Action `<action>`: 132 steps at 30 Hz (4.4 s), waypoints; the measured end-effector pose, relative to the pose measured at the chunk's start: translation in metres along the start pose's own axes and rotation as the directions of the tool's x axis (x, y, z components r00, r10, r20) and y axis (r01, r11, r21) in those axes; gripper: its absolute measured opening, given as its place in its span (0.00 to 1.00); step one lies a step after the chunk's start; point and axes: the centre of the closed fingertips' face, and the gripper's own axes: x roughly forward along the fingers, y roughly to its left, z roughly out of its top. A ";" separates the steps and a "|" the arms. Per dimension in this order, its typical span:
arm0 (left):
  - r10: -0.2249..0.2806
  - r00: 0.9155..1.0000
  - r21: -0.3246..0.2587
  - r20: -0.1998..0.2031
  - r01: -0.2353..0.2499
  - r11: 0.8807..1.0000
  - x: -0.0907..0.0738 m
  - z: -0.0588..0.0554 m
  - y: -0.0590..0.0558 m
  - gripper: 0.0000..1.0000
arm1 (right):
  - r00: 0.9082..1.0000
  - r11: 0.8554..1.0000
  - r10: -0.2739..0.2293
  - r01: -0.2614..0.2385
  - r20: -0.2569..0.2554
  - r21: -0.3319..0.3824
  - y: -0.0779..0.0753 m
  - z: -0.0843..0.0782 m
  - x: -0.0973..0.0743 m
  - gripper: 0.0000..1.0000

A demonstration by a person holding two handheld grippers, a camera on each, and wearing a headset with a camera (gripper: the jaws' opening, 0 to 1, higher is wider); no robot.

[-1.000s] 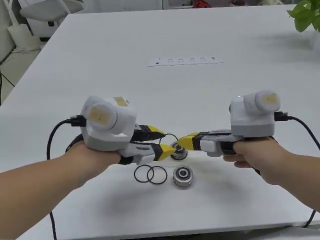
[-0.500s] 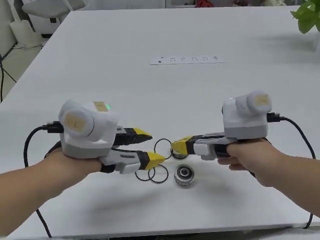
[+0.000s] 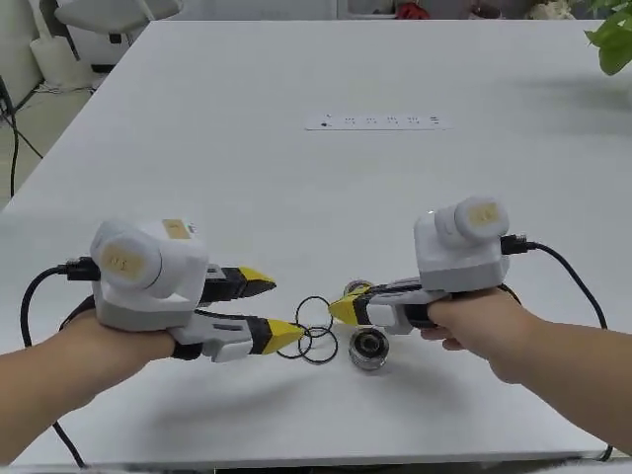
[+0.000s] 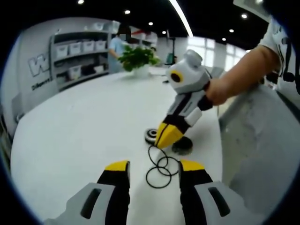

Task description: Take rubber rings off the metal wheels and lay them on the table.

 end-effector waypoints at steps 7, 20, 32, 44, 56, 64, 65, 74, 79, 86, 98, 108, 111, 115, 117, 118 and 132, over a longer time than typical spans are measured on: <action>0.009 1.000 -0.009 -0.007 -0.009 1.000 -0.002 -0.003 0.000 0.42 | 1.000 1.000 -0.024 0.024 -0.010 0.007 -0.005 -0.002 0.003 0.00; 0.008 1.000 -0.010 -0.011 -0.008 1.000 0.000 -0.003 -0.001 0.42 | 1.000 1.000 -0.011 0.011 0.008 -0.006 0.000 0.002 0.004 0.01; 0.010 1.000 -0.010 -0.011 -0.010 1.000 0.001 -0.001 0.002 0.42 | 1.000 1.000 -0.002 0.001 0.031 0.009 0.001 0.008 -0.002 0.04; 0.001 1.000 0.006 -0.005 -0.001 1.000 0.008 0.011 0.003 0.42 | 0.997 1.000 -0.009 0.009 0.076 0.008 -0.004 0.021 -0.017 0.10; -0.009 1.000 0.015 0.001 0.009 1.000 0.023 0.025 0.004 0.41 | 0.994 0.998 -0.058 0.061 0.096 -0.031 -0.020 0.026 -0.039 0.15; -0.014 1.000 0.016 -0.008 0.014 1.000 0.035 0.029 0.008 0.41 | 0.993 0.991 -0.096 0.101 0.063 -0.084 -0.035 0.017 -0.049 0.15; -0.015 1.000 0.016 -0.011 0.015 1.000 0.036 0.029 0.008 0.41 | 0.993 0.990 -0.100 0.105 0.057 -0.090 -0.036 0.015 -0.049 0.15; -0.028 0.999 0.012 -0.024 0.029 1.000 0.050 0.028 0.010 0.40 | 0.995 0.982 -0.100 0.099 0.003 -0.163 -0.041 0.000 -0.045 0.15; -0.038 0.999 0.014 -0.034 0.038 0.999 0.057 0.027 0.007 0.39 | 0.995 0.981 -0.097 0.094 -0.012 -0.172 -0.046 -0.005 -0.043 0.15; -0.050 0.998 0.011 -0.048 0.051 0.999 0.066 0.022 0.002 0.38 | 0.995 0.979 -0.096 0.087 -0.037 -0.187 -0.050 -0.014 -0.039 0.15; -0.063 0.997 -0.015 -0.050 0.062 0.998 0.083 0.023 0.001 0.35 | 0.994 0.976 -0.100 0.091 -0.036 -0.198 -0.052 -0.017 -0.032 0.13; -0.068 0.996 0.000 -0.055 0.068 0.998 0.094 0.026 -0.004 0.26 | 0.995 0.975 -0.097 0.090 -0.027 -0.204 -0.051 -0.018 -0.032 0.11; -0.067 0.996 0.003 -0.064 0.067 0.998 0.097 0.025 -0.004 0.25 | 0.995 0.974 -0.095 0.088 -0.025 -0.208 -0.050 -0.018 -0.032 0.10; -0.060 0.996 0.018 -0.060 0.061 0.998 0.098 0.026 -0.004 0.20 | 0.995 0.975 -0.093 0.086 -0.024 -0.207 -0.050 -0.018 -0.032 0.10; -0.050 0.996 0.028 -0.068 0.052 0.998 0.099 0.024 -0.004 0.16 | 0.996 0.975 -0.092 0.086 -0.021 -0.206 -0.050 -0.018 -0.031 0.09; -0.045 0.997 0.035 -0.063 0.047 0.998 0.100 0.025 -0.004 0.15 | 0.996 0.975 -0.092 0.086 -0.020 -0.206 -0.050 -0.018 -0.031 0.09; -0.010 0.999 0.043 -0.043 0.012 0.999 0.097 0.024 -0.001 0.13 | 0.996 0.989 -0.091 0.091 0.005 -0.118 -0.051 -0.018 -0.032 0.00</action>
